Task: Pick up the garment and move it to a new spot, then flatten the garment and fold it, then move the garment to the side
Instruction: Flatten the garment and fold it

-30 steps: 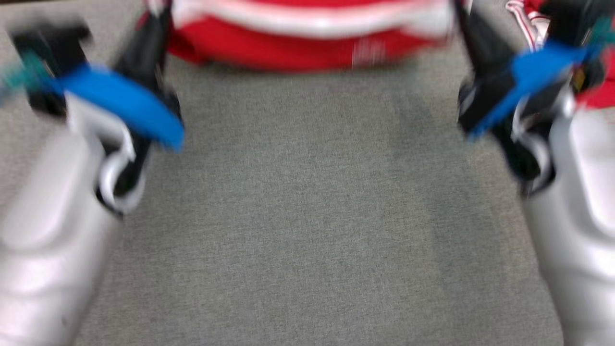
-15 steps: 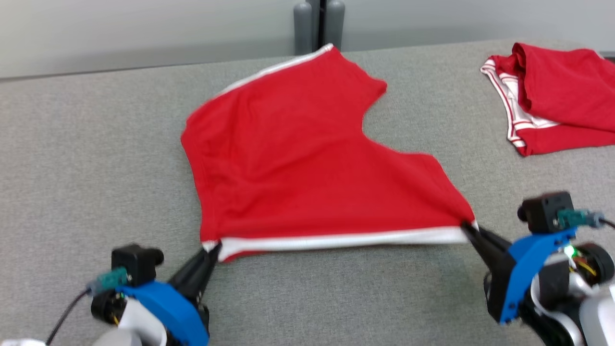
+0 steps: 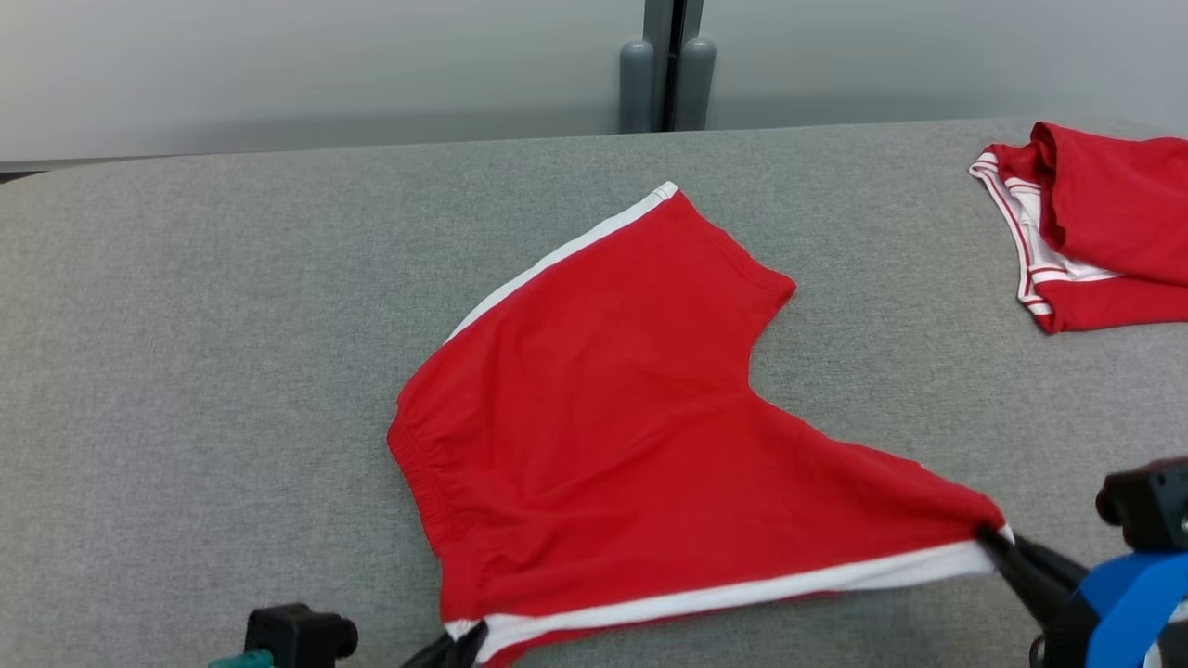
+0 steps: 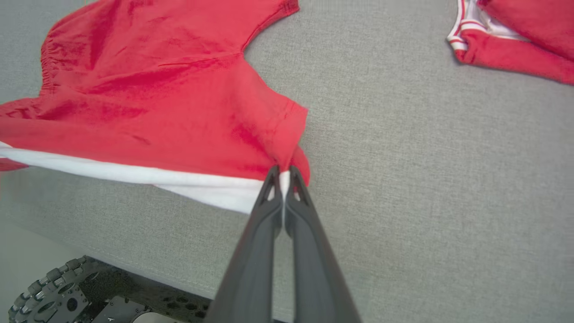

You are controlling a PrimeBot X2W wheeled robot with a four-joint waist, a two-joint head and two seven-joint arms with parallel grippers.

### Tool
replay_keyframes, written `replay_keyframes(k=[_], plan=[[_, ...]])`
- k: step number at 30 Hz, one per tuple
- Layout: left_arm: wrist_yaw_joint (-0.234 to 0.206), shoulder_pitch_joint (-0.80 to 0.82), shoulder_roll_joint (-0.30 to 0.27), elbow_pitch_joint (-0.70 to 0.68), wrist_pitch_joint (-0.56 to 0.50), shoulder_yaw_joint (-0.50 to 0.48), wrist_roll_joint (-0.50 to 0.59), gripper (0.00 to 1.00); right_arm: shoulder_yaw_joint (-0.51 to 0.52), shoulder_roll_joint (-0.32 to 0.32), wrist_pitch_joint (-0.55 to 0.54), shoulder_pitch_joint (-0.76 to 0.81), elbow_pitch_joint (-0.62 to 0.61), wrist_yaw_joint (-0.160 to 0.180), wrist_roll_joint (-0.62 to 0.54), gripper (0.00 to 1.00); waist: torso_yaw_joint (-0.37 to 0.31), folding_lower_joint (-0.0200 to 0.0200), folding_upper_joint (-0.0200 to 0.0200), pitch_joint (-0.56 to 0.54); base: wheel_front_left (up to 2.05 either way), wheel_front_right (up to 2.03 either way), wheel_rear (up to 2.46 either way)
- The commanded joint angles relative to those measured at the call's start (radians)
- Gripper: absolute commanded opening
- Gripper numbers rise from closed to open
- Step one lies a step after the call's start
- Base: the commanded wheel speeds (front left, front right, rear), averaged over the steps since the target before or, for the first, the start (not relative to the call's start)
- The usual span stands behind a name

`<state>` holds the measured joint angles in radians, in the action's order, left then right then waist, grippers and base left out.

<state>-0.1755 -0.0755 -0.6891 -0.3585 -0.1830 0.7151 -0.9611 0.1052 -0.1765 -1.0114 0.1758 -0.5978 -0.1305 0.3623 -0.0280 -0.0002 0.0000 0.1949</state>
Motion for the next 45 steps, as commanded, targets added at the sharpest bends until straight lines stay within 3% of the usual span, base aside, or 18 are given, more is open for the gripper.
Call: replay_keyframes(k=[1, 8, 18, 28, 38, 39, 40, 43, 45], plan=[[-0.001, 0.032, -0.002, -0.013, -0.001, -0.014, 0.002, 0.00, -0.001, -0.016, -0.001, -0.047, -0.008, -0.001, -0.007, 0.00, 0.006, 0.0002, 0.0000, 0.007, 0.00, 0.00, 0.00], [0.054, 0.184, 0.074, 0.077, 0.023, -0.046, 0.007, 0.00, -0.089, -0.116, 0.031, -0.314, 0.127, -0.001, 0.033, 0.00, 0.025, 0.0002, 0.0000, 0.040, 0.00, 0.00, 0.00], [0.107, 0.382, 0.237, 0.334, 0.134, -0.098, 0.001, 0.00, -0.235, -0.220, 0.218, -0.706, 0.501, 0.000, 0.081, 0.00, 0.121, 0.0002, 0.0000, 0.126, 0.00, 0.00, 0.00], [0.149, 0.527, 0.396, 0.591, 0.190, -0.083, -0.004, 0.00, -0.357, -0.259, 0.413, -0.995, 0.837, 0.000, 0.083, 0.00, 0.217, 0.0002, 0.0000, 0.222, 0.00, 0.00, 0.00], [0.192, 0.601, 0.461, 0.719, 0.222, -0.068, 0.004, 0.00, -0.434, -0.257, 0.526, -1.125, 1.054, 0.000, 0.100, 0.00, 0.264, 0.0002, 0.0000, 0.252, 0.00, 0.00, 0.00], [0.197, 0.608, 0.466, 0.729, 0.224, -0.066, 0.003, 0.00, -0.440, -0.252, 0.534, -1.130, 1.075, 0.000, 0.104, 0.05, 0.266, 0.0002, 0.0000, 0.252, 0.00, 0.00, 0.00], [0.202, 0.613, 0.470, 0.737, 0.227, -0.065, 0.001, 0.36, -0.443, -0.247, 0.542, -1.134, 1.095, -0.001, 0.109, 1.00, 0.268, 0.0002, 0.0000, 0.251, 0.00, 0.00, 0.00], [0.211, 0.624, 0.478, 0.761, 0.232, -0.065, -0.003, 1.00, -0.460, -0.239, 0.580, -1.148, 1.138, 0.000, 0.126, 1.00, 0.271, 0.0002, 0.0000, 0.247, 0.00, 0.00, 0.00], [0.217, 0.626, 0.482, 0.773, 0.235, -0.064, -0.004, 1.00, -0.471, -0.233, 0.609, -1.150, 1.161, 0.000, 0.144, 1.00, 0.269, 0.0002, 0.0000, 0.241, 0.00, 0.00, 0.00]])
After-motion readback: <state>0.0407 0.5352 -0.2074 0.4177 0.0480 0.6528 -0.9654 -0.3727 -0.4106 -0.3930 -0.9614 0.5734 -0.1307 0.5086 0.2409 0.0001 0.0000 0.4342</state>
